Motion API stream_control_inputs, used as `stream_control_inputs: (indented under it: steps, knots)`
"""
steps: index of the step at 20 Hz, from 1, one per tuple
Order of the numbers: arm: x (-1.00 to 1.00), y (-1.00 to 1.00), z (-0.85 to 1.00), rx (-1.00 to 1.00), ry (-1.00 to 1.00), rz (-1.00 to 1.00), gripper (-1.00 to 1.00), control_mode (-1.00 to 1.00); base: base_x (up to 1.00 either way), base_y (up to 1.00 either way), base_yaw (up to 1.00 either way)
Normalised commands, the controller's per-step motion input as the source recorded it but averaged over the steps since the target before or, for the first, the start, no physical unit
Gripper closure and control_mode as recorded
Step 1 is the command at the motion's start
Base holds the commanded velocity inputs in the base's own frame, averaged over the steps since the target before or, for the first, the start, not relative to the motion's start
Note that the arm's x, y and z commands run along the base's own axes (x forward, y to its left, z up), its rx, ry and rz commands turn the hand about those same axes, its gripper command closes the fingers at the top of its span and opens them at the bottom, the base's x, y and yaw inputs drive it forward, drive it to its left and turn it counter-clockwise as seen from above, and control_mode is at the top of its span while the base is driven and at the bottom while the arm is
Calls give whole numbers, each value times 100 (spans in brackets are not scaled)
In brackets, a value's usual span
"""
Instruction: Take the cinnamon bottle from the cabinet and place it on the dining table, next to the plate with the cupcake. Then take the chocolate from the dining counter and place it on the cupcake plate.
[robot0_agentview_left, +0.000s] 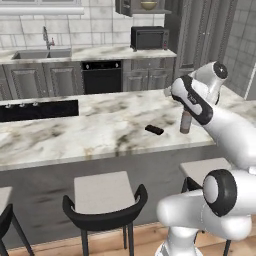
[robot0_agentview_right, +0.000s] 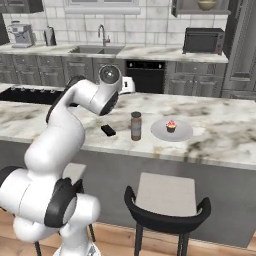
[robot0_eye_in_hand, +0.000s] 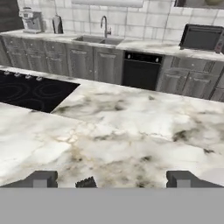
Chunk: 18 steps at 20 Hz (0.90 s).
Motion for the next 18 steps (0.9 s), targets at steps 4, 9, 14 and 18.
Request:
stream_control_inputs:
  steps: [4, 9, 14, 18]
  knots:
    - [26, 71, -35, 0, 62, 0, -100, -100, 0, 0, 0]
    - [15, 9, -95, 0, 55, 0, -100, -100, 0, 0, 0]
    - [0, 0, -96, 0, 31, 2, -100, -100, 0, 0, 0]
    - [0, 1, -76, -5, 12, 2, -100, -100, 0, 0, 0]
